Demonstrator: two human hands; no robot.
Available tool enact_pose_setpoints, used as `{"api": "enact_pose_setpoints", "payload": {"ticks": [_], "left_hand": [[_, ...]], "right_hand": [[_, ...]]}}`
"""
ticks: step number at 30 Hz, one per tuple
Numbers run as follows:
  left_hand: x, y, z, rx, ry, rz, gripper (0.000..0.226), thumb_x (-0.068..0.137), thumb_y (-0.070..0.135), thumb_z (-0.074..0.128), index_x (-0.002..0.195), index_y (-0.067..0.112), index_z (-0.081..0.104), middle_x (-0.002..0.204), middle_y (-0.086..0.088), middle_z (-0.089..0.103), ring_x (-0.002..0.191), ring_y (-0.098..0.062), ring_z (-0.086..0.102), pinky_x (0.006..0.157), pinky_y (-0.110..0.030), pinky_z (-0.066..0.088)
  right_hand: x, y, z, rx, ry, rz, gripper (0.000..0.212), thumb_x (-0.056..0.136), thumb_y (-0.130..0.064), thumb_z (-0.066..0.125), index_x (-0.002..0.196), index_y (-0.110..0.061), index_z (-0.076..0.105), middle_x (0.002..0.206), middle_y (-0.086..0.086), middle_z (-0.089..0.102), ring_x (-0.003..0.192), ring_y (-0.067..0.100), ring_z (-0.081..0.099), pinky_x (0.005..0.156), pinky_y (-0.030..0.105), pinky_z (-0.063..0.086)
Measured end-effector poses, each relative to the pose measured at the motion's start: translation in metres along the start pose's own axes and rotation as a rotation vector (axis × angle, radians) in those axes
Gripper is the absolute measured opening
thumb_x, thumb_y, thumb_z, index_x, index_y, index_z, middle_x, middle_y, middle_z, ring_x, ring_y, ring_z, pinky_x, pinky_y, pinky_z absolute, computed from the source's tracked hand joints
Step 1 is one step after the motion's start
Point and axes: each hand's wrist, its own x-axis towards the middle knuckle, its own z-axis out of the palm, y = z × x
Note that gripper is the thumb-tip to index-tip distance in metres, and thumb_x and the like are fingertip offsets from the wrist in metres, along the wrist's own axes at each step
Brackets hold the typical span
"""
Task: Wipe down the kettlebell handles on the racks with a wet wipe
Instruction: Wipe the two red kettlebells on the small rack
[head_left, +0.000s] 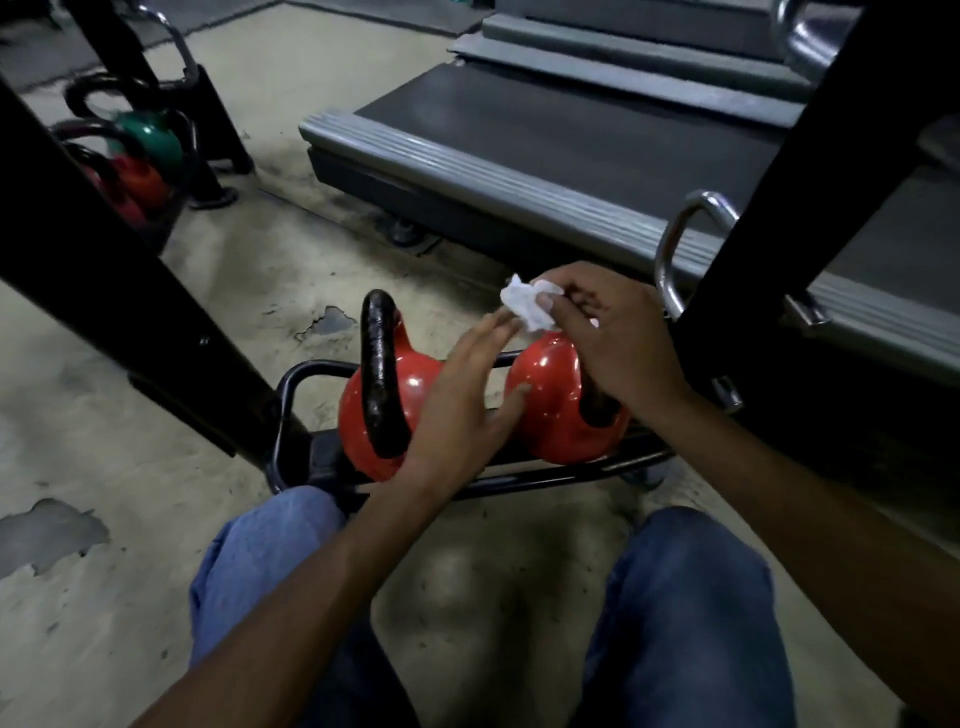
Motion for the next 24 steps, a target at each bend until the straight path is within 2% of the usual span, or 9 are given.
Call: {"api": "enact_pose_setpoints", "payload": {"ticks": [4, 7, 9, 11, 15, 18, 20, 22, 24], "left_hand": [[0.025, 0.01, 0.033, -0.03, -0.23, -0.019, 0.088, 0.091, 0.028, 0.079, 0.163, 0.02, 0.029, 0.171, 0.003, 0.022, 0.157, -0.004, 0.017, 0.126, -0.021, 0.017], [0.038, 0.011, 0.043, 0.041, -0.352, -0.013, 0.094, 0.091, 0.033, 0.078, 0.165, 0.023, 0.021, 0.173, 0.005, 0.012, 0.156, -0.002, 0.006, 0.125, -0.019, 0.009], [0.043, 0.008, 0.044, 0.064, -0.389, -0.016, 0.094, 0.091, 0.037, 0.077, 0.165, 0.026, 0.019, 0.173, 0.008, 0.012, 0.157, -0.003, 0.007, 0.128, -0.027, 0.012], [0.046, 0.004, 0.043, 0.095, -0.399, 0.008, 0.095, 0.091, 0.04, 0.077, 0.165, 0.026, 0.019, 0.172, 0.007, 0.014, 0.158, -0.007, 0.01, 0.129, -0.036, 0.017], [0.045, 0.006, 0.044, 0.093, -0.394, 0.022, 0.096, 0.09, 0.038, 0.079, 0.165, 0.026, 0.021, 0.173, 0.008, 0.012, 0.158, -0.009, 0.013, 0.129, -0.036, 0.02], [0.051, 0.008, 0.046, 0.188, -0.407, 0.038, 0.099, 0.088, 0.044, 0.077, 0.165, 0.024, 0.019, 0.173, 0.007, 0.009, 0.158, -0.012, 0.014, 0.127, -0.042, 0.023], [0.056, 0.008, 0.046, 0.291, -0.422, 0.055, 0.101, 0.088, 0.049, 0.073, 0.166, 0.023, 0.015, 0.174, 0.005, 0.006, 0.159, -0.01, 0.01, 0.128, -0.044, 0.019], [0.056, 0.011, 0.046, 0.331, -0.431, 0.051, 0.103, 0.087, 0.05, 0.071, 0.166, 0.023, 0.012, 0.174, 0.005, 0.004, 0.158, -0.009, 0.009, 0.129, -0.043, 0.015], [0.054, 0.016, 0.046, 0.317, -0.439, 0.027, 0.105, 0.085, 0.049, 0.072, 0.166, 0.022, 0.01, 0.174, 0.005, 0.006, 0.156, -0.011, 0.013, 0.129, -0.043, 0.015]], "right_hand": [[0.029, 0.022, -0.021, -0.002, 0.08, 0.054, 0.012, 0.096, -0.021, 0.067, 0.101, -0.016, 0.077, 0.093, -0.011, 0.074, 0.088, 0.005, 0.07, 0.084, 0.028, 0.056], [0.055, 0.043, -0.03, -0.154, 0.144, 0.035, 0.009, 0.093, -0.018, 0.067, 0.095, -0.016, 0.076, 0.088, -0.009, 0.069, 0.084, 0.009, 0.064, 0.081, 0.026, 0.047], [0.074, 0.059, -0.035, -0.264, 0.136, 0.053, 0.014, 0.092, -0.017, 0.065, 0.098, -0.012, 0.077, 0.091, 0.003, 0.068, 0.089, 0.019, 0.063, 0.081, 0.03, 0.044], [0.089, 0.074, -0.038, -0.324, 0.077, 0.097, 0.018, 0.091, -0.016, 0.064, 0.1, -0.012, 0.078, 0.088, 0.002, 0.061, 0.09, 0.022, 0.062, 0.078, 0.027, 0.039], [0.102, 0.087, -0.028, -0.323, -0.102, 0.251, 0.016, 0.093, -0.019, 0.066, 0.097, -0.014, 0.081, 0.086, 0.0, 0.072, 0.086, 0.018, 0.066, 0.074, 0.029, 0.047], [0.114, 0.088, -0.015, -0.296, -0.38, 0.34, 0.02, 0.096, -0.018, 0.063, 0.092, -0.013, 0.082, 0.085, 0.0, 0.076, 0.078, 0.015, 0.068, 0.057, 0.018, 0.048], [0.123, 0.081, -0.005, -0.4, -0.561, 0.264, 0.024, 0.095, -0.014, 0.059, 0.088, -0.01, 0.081, 0.086, 0.003, 0.077, 0.076, 0.015, 0.067, 0.055, 0.017, 0.047], [0.125, 0.072, 0.004, -0.598, -0.703, 0.115, 0.027, 0.095, -0.013, 0.054, 0.079, -0.009, 0.075, 0.084, 0.009, 0.074, 0.078, 0.025, 0.068, 0.066, 0.031, 0.054], [0.119, 0.067, 0.007, -0.758, -0.82, -0.017, 0.03, 0.093, -0.015, 0.052, 0.065, -0.014, 0.063, 0.075, 0.009, 0.068, 0.074, 0.03, 0.066, 0.07, 0.041, 0.057]]}}
